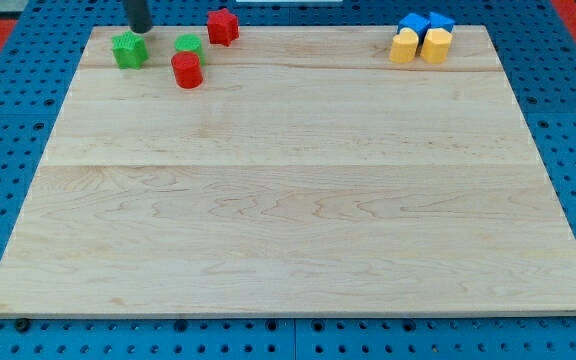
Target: Move the red star slightly right
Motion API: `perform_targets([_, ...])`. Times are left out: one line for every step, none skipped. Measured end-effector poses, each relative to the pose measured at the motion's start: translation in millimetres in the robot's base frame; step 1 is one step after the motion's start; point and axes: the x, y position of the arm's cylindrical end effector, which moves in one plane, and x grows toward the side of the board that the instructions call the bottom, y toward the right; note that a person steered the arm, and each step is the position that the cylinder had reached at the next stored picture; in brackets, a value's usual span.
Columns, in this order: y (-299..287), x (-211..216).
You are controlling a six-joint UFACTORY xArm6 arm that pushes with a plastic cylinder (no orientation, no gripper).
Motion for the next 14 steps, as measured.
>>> perform_targets([19,0])
perform_targets([22,0])
perform_targets([26,0])
perform_targets([36,0])
perform_targets([43,0])
perform_targets([43,0])
perform_targets([45,0])
perform_targets([60,1])
perform_targets([60,1])
perform_targets([60,1])
perform_targets([66,3])
perform_targets([119,38])
perform_targets([193,131])
perform_targets([176,144])
